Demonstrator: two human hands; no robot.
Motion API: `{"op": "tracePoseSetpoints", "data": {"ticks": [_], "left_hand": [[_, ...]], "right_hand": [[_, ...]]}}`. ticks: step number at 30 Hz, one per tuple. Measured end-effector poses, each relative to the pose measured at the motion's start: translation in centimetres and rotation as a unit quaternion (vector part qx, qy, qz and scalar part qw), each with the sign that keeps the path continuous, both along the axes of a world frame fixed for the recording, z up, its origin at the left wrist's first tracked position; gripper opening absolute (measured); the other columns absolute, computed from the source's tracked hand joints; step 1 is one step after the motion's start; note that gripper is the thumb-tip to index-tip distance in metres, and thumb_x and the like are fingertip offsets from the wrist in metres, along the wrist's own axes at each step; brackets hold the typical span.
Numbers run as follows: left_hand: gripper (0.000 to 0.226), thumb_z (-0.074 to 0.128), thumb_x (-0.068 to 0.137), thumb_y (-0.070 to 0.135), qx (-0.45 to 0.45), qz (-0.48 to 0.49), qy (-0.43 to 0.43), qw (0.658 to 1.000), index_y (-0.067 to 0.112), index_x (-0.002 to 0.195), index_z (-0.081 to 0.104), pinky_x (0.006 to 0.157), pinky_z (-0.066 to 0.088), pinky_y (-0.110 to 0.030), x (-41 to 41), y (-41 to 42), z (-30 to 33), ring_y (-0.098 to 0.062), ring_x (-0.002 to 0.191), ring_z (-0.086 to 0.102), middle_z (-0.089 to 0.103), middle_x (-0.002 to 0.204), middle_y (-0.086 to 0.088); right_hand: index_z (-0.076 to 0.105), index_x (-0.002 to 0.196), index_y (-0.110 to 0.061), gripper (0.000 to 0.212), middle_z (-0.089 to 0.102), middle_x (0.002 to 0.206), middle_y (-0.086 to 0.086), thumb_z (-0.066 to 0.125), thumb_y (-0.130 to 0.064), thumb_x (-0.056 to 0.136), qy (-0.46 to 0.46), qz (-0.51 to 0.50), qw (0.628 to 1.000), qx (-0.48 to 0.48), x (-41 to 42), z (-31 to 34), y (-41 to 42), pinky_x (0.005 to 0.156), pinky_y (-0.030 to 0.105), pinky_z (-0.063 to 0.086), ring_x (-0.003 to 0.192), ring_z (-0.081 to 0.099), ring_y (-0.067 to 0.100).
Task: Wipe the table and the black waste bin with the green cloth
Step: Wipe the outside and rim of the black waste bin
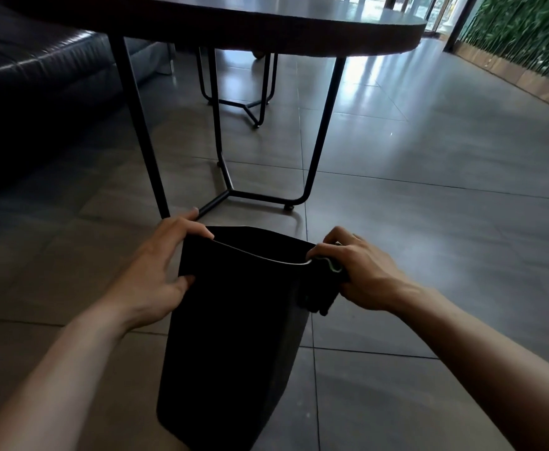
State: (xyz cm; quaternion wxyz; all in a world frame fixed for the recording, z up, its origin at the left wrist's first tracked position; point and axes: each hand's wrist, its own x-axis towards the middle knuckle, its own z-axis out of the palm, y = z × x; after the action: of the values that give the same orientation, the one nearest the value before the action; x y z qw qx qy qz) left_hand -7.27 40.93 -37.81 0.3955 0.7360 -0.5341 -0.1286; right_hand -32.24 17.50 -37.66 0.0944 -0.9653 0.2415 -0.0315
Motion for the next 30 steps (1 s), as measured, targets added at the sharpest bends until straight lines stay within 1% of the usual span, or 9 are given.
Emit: {"op": "tracePoseSetpoints", "data": {"ticks": [3,6,11,14,17,21,24,27,30], "left_hand": [[0.067,0.075,0.077,-0.002,0.011,0.04,-0.016,0.999,0.046,0.118,0.052,0.113,0.026,-0.026,0.1,-0.1,-0.4,-0.002,0.145,0.031,0.033,0.155,0.023],[0.062,0.07,0.079,-0.001,-0.024,0.073,-0.022,0.997,0.042,0.121,0.054,0.114,0.03,-0.029,-0.6,-0.3,0.3,-0.004,0.143,0.036,0.039,0.152,0.019],[0.06,0.059,0.073,0.01,-0.086,-0.055,0.013,0.995,0.035,0.127,0.057,0.106,0.044,-0.03,-5.0,-1.2,2.7,-0.008,0.128,0.055,0.059,0.134,0.017],[0.055,0.066,0.081,0.024,-0.023,-0.075,-0.073,0.994,0.04,0.131,0.053,0.1,0.047,-0.033,-6.6,-1.8,1.9,-0.008,0.119,0.058,0.062,0.122,0.019],[0.052,0.066,0.083,0.02,0.034,-0.022,-0.153,0.987,0.043,0.128,0.053,0.094,0.046,-0.037,-6.2,-2.5,1.0,-0.017,0.108,0.058,0.06,0.102,0.019],[0.049,0.068,0.08,0.01,0.052,0.02,-0.079,0.995,0.043,0.116,0.059,0.089,0.049,-0.041,-3.8,-1.8,0.2,-0.02,0.101,0.059,0.064,0.094,0.01],[0.047,0.07,0.081,0.007,0.063,0.044,-0.045,0.996,0.042,0.11,0.059,0.099,0.046,-0.045,-2.3,-1.3,-0.5,-0.019,0.105,0.059,0.066,0.099,0.011],[0.047,0.071,0.082,0.005,0.047,0.045,-0.051,0.997,0.041,0.108,0.059,0.117,0.032,-0.045,-1.9,-1.5,-1.1,-0.011,0.107,0.053,0.063,0.095,0.021],[0.048,0.071,0.081,0.003,0.042,0.032,-0.048,0.997,0.041,0.108,0.059,0.126,0.012,-0.039,-1.5,-1.8,-1.4,-0.002,0.112,0.055,0.066,0.102,0.019]], "right_hand": [[0.056,0.131,-0.049,0.047,0.047,0.121,-0.009,0.071,-0.03,0.091,0.015,0.014,1.0,-0.009,0.4,1.1,0.9,0.064,0.03,0.041,0.108,0.051,0.02],[0.056,0.127,-0.048,0.04,0.046,0.112,-0.009,0.071,-0.041,0.091,0.011,0.03,0.999,-0.028,1.2,2.6,2.7,0.065,0.034,0.046,0.099,0.05,0.018],[0.062,0.114,-0.043,0.029,0.044,0.099,-0.006,0.063,-0.041,0.086,0.039,0.014,0.997,-0.058,3.8,4.9,5.4,0.059,0.031,0.035,0.084,0.043,0.02],[0.064,0.114,-0.041,0.03,0.041,0.095,-0.006,0.062,-0.039,0.085,0.044,-0.021,0.997,-0.053,5.2,5.2,6.4,0.06,0.031,0.033,0.085,0.049,0.025],[0.065,0.113,-0.04,0.027,0.043,0.097,-0.005,0.062,-0.042,0.086,0.025,-0.033,0.997,-0.062,6.0,4.7,7.2,0.065,0.033,0.034,0.096,0.058,0.028],[0.055,0.133,-0.046,0.051,0.054,0.118,-0.009,0.07,-0.036,0.084,-0.11,-0.026,0.992,0.046,4.6,2.5,7.3,0.083,0.042,0.054,0.108,0.059,0.02],[0.047,0.128,-0.035,0.06,0.062,0.12,-0.008,0.078,-0.018,0.08,-0.269,-0.061,0.95,0.144,2.4,-0.3,7.6,0.086,0.043,0.057,0.108,0.063,0.019],[0.047,0.116,-0.023,0.057,0.058,0.11,-0.003,0.08,-0.004,0.072,-0.366,-0.088,0.924,0.062,2.5,-3.3,8.8,0.081,0.021,0.045,0.098,0.058,0.022],[0.05,0.117,-0.016,0.049,0.056,0.124,0.008,0.075,-0.017,0.075,-0.366,-0.035,0.929,-0.044,4.5,-6.2,11.0,0.094,0.034,0.047,0.114,0.052,0.031]]}}
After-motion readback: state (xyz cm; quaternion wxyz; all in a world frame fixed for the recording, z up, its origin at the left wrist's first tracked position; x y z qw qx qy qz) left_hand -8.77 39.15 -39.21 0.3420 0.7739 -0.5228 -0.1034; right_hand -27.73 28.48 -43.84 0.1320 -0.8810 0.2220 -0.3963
